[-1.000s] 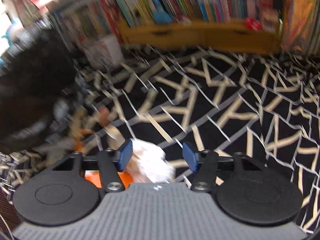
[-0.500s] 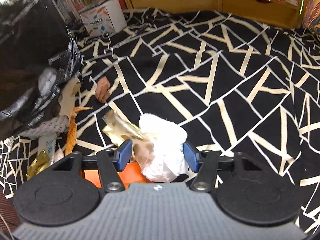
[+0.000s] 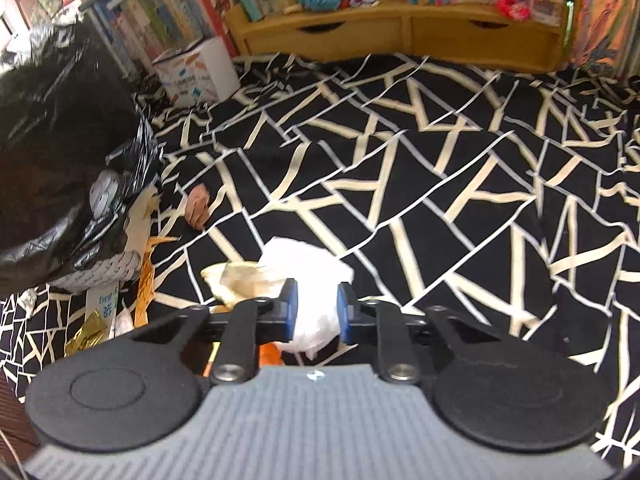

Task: Collect trash
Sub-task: 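Move the right tool to the white tissue and grasp it, then carry the white tissue into the trash bag and release it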

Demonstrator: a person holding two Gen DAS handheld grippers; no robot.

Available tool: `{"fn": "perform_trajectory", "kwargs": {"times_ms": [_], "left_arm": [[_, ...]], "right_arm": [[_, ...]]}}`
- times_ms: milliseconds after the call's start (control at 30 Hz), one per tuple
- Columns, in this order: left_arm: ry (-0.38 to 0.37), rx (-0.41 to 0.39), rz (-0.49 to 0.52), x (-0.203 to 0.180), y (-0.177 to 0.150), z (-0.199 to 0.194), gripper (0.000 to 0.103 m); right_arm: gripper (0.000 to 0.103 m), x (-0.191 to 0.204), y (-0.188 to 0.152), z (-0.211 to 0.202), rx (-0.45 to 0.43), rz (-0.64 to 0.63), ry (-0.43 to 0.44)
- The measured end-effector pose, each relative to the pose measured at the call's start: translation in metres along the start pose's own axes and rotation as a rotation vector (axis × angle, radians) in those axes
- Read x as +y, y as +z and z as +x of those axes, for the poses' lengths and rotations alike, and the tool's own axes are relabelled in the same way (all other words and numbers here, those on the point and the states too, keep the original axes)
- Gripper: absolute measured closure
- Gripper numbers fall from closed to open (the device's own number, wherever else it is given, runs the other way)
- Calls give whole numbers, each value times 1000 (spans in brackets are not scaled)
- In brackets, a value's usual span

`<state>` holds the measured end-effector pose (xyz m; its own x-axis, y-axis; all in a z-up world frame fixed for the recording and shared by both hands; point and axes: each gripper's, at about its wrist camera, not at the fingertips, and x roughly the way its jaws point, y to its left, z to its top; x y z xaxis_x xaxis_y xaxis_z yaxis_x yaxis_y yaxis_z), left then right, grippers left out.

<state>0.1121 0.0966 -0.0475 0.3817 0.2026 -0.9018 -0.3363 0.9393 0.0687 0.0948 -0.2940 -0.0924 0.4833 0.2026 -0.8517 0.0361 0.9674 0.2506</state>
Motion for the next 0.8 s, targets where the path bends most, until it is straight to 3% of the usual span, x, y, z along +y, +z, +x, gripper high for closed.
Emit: {"fn": "perform_trajectory", "kwargs": {"times_ms": [133,200,267,467,533,567,667,800], "left_arm": [[1,-1,3,0,0,0,70],[1,-1,3,0,0,0,70],[2,-1,5,-1,0,0,70],[11,-4,15,-2,-1,-1,70],[15,-2,17,-2,-1,-1,70],[15,0,18,-2,-1,0,70],[12,1,17,-2,-2,0,70],[9,-1,13,-1,-2,0,70]], "right_arm": [[73,-5,1,-1,-4,7,-41],[53,-4,-1,3,16,-4,-38],[45,0,-1,9,34,-29,-22],[41,16,-5,43,100,-63,-33],[43,17,-7,53,118,-60,-49],[53,17,-7,55,124,-61,-55],[64,17,-6,50,112,-50,-47],[69,12,-2,33,71,-47,-31]]}}
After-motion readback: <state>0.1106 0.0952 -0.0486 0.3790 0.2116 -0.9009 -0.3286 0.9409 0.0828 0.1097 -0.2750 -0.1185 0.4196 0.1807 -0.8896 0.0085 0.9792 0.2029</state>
